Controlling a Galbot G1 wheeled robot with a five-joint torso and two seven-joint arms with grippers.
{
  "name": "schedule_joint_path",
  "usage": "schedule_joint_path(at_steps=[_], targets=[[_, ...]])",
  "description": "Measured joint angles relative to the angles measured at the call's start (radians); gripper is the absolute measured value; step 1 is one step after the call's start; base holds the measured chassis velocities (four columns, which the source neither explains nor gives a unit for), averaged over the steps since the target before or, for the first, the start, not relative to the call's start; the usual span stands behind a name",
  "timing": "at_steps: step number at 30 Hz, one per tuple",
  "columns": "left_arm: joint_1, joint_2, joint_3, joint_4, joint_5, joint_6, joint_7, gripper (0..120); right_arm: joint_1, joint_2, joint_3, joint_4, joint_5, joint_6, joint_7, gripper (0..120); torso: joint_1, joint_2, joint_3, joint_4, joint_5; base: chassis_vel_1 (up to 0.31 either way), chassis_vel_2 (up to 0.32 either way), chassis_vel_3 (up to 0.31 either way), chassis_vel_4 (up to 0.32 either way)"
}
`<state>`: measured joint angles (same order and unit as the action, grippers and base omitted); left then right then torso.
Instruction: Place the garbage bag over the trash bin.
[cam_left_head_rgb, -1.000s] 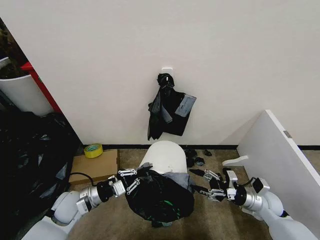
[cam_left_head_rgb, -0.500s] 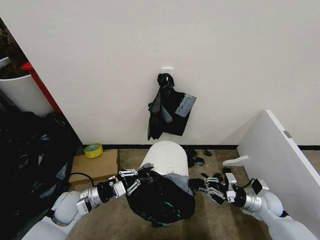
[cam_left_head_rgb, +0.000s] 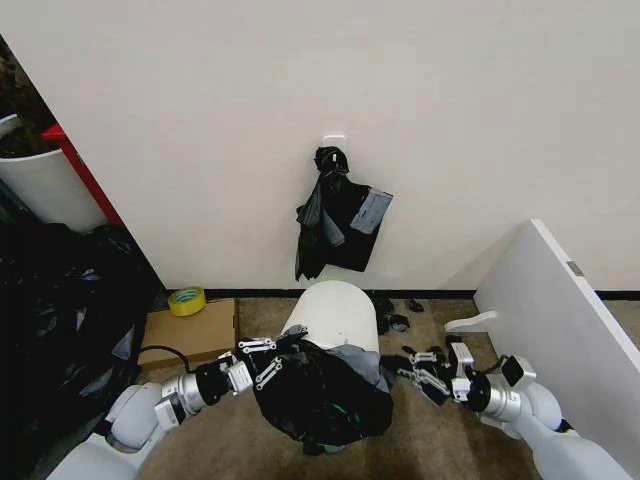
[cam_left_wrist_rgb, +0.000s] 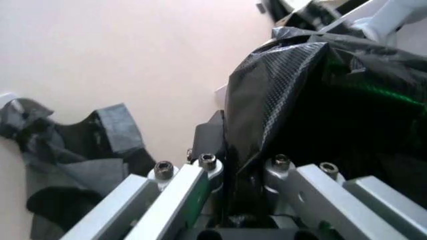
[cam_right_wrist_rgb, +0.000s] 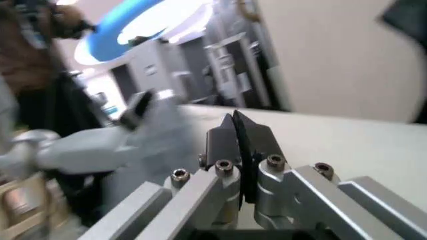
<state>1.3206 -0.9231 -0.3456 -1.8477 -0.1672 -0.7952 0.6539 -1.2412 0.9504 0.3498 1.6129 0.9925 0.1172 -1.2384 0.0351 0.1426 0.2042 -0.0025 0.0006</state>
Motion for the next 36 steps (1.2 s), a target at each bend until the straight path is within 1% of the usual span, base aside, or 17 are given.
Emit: schedule_joint_path(at_steps=[2, 8, 9, 11, 12, 14, 16, 18, 19, 20, 23, 25, 26, 31, 32, 33, 36], targets=[[0.0, 0.001, 0.003, -0.006, 0.0, -0.002, 0.014, 4, -0.002, 0.003, -0.001, 0.002, 0.003, 0.024, 0.05, 0, 0.0, 0.0, 0.0, -0.0002, -0.0001, 0.0, 0.0, 0.0, 0.0], [-0.003, 0.003, 0.004, -0.01, 0.0, -0.006, 0.021, 4, -0.004, 0.008, 0.0, 0.002, 0.004, 0.055, 0.098, 0, 0.0, 0.0, 0.0, 0.0, 0.0, 0.0, 0.0, 0.0, 0.0], [-0.004, 0.003, 0.003, -0.006, 0.0, -0.008, 0.021, 4, -0.004, 0.007, 0.005, 0.002, 0.01, 0.051, 0.086, 0, 0.0, 0.0, 0.0, -0.0001, 0.0001, 0.0, 0.0, 0.0, 0.0], [-0.009, 0.004, -0.001, 0.006, 0.0, -0.013, 0.021, 4, -0.004, 0.0, 0.02, 0.002, 0.037, 0.018, 0.023, 0, 0.0, 0.0, 0.0, -0.0001, 0.0, 0.0, 0.0, 0.0, 0.0], [-0.009, 0.004, -0.001, 0.006, 0.0, -0.013, 0.021, 4, -0.004, 0.0, 0.02, 0.002, 0.037, 0.018, 0.023, 0, 0.0, 0.0, 0.0, -0.0001, 0.0, 0.0, 0.0, 0.0, 0.0], [-0.011, 0.005, -0.002, 0.011, 0.0, -0.018, 0.02, 4, -0.007, -0.011, 0.034, 0.005, 0.046, -0.013, -0.037, 0, 0.0, 0.0, 0.0, -0.0001, -0.0001, 0.0, 0.0, 0.0, 0.0], [-0.011, 0.004, -0.002, 0.011, 0.0, -0.019, 0.02, 4, -0.012, -0.016, 0.038, 0.006, 0.038, -0.028, -0.071, 7, 0.0, 0.0, 0.0, -0.0001, -0.0001, 0.0, 0.0, 0.0, 0.0], [-0.011, 0.002, -0.001, 0.01, 0.0, -0.02, 0.019, 4, -0.015, -0.015, 0.04, 0.004, 0.021, -0.04, -0.099, 17, 0.0, 0.0, 0.0, -0.0002, 0.0, 0.0, 0.0, 0.0, 0.0], [-0.011, 0.002, -0.001, 0.01, 0.0, -0.02, 0.019, 4, -0.015, -0.015, 0.04, 0.004, 0.021, -0.04, -0.099, 17, 0.0, 0.0, 0.0, -0.0002, 0.0, 0.0, 0.0, 0.0, 0.0], [-0.011, 0.001, 0.0, 0.009, 0.0, -0.02, 0.019, 4, -0.016, -0.012, 0.04, 0.001, 0.011, -0.045, -0.112, 20, 0.0, 0.0, 0.0, -0.0001, -0.0001, 0.0, 0.0, 0.0, 0.0], [-0.011, 0.001, 0.001, 0.006, 0.0, -0.02, 0.019, 4, -0.017, -0.004, 0.037, -0.006, -0.014, -0.054, -0.137, 34, 0.0, 0.0, 0.0, -0.0001, 0.0, 0.0, 0.0, 0.0, 0.0], [-0.01, 0.003, 0.001, 0.005, 0.0, -0.02, 0.019, 4, -0.016, -0.001, 0.035, -0.011, -0.027, -0.057, -0.148, 40, 0.0, 0.0, 0.0, -0.0001, 0.0, 0.0, 0.0, 0.0, 0.0], [-0.01, 0.003, 0.001, 0.005, 0.0, -0.02, 0.019, 4, -0.016, -0.001, 0.035, -0.011, -0.027, -0.057, -0.148, 40, 0.0, 0.0, 0.0, -0.0001, 0.0, 0.0, 0.0, 0.0, 0.0], [-0.007, 0.002, 0.001, 0.003, 0.0, -0.022, 0.019, 4, -0.008, 0.002, 0.031, -0.023, -0.035, -0.059, -0.158, 62, 0.0, 0.0, 0.0, -0.0001, 0.0, 0.0, 0.0, 0.0, 0.0], [-0.007, 0.002, 0.001, 0.003, 0.0, -0.022, 0.019, 4, -0.007, 0.001, 0.031, -0.023, -0.035, -0.061, -0.162, 66, 0.0, 0.0, 0.0, -0.0001, 0.0, 0.0, 0.0, 0.0, 0.0], [-0.007, 0.002, 0.001, 0.003, 0.0, -0.022, 0.019, 4, -0.007, 0.001, 0.031, -0.023, -0.035, -0.061, -0.162, 66, 0.0, 0.0, 0.0, -0.0001, 0.0, 0.0, 0.0, 0.0, 0.0], [-0.008, 0.0, 0.001, 0.004, 0.0, -0.023, 0.018, 4, -0.004, -0.004, 0.032, -0.027, -0.034, -0.072, -0.189, 79, 0.0, 0.0, 0.0, -0.0001, 0.0, 0.0, 0.0, 0.0, 0.0]])
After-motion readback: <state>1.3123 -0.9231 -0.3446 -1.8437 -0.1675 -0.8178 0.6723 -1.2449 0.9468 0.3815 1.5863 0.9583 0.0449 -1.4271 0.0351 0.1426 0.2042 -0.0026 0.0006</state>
